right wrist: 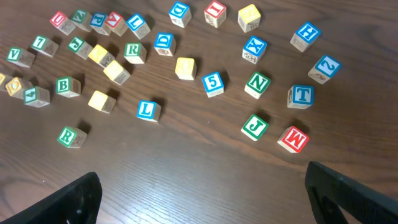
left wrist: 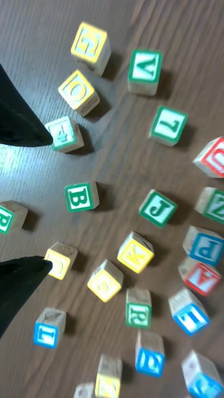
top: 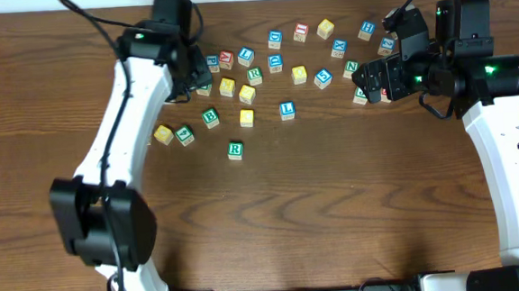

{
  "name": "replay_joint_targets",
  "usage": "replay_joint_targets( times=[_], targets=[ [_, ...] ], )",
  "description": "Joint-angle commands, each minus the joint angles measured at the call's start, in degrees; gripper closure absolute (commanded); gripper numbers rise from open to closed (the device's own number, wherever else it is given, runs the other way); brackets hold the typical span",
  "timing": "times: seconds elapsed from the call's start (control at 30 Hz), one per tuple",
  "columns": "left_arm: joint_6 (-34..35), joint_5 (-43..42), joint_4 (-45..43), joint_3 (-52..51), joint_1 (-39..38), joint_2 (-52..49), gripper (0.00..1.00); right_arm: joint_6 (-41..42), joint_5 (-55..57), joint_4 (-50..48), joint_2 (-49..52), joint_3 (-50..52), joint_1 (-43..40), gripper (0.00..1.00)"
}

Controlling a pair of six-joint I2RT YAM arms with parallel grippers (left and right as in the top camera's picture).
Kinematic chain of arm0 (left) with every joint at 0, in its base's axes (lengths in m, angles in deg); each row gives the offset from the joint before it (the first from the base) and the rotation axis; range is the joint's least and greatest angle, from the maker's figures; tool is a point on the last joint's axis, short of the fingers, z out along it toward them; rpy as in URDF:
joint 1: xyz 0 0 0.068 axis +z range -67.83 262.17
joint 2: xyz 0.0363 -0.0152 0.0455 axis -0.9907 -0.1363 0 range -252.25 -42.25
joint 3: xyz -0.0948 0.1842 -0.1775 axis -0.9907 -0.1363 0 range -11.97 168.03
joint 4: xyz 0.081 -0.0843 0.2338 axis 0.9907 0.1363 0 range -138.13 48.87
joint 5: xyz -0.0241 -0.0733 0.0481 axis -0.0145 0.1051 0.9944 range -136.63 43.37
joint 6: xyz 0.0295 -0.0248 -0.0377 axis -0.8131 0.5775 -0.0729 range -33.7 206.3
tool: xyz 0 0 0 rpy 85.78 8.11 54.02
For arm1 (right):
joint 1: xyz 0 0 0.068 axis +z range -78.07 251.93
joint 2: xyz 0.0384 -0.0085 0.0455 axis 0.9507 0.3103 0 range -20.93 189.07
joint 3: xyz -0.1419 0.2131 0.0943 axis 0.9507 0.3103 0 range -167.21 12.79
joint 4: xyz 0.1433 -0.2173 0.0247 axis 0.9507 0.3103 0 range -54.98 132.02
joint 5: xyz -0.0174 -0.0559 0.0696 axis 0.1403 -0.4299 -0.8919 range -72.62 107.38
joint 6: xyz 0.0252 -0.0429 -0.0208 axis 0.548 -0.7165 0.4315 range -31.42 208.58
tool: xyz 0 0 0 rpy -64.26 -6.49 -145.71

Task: Spell out ROBOT
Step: 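Set the R block down, open the left gripper and raise away, then move the right gripper to the yellow O block and grasp it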

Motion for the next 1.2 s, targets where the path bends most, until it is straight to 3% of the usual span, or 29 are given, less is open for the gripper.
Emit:
replay_joint_targets(
  times=[0.0, 0.3, 0.57, 0.83, 0.87, 0.97, 1.17],
  targets=[
    [2.54, 0.72, 0.5, -0.11, -0.74, -1.49, 0.45, 0.48, -0.57, 0.04, 0.24, -1.2, -0.13, 0.01],
    [-2.54, 0.81, -0.35, -0.09, -0.79, -2.43, 0.44, 5.62, 0.81, -0.02, 0.46, -1.2, -0.13, 0.01],
    [-8.7, 11.67, 0.17, -0.09, -0.39, 2.05, 0.43, 14.4, 10.45, 0.61, 1.62, -2.58, 1.46, 0.01],
    [-8.92, 13.27, 0.31, -0.09, 2.23, 12.09, 0.43, 15.63, 13.03, 11.85, 14.05, -21.24, 4.33, 0.01],
    [-8.9, 13.27, 0.31, -0.09, 2.62, 13.05, 0.36, 15.63, 13.88, 13.6, 16.61, -24.81, 5.07, 0.01],
    [-8.85, 13.22, 0.31, -0.09, 3.65, 15.5, 0.33, 14.99, 15.21, 16.9, 23.74, -34.23, 7.17, 0.01],
    [-8.85, 13.22, 0.68, -0.11, 4.2, 16.35, 0.31, 15.1, 15.52, 14.73, 33.79, -42.51, 10.45, 0.04]
  ],
)
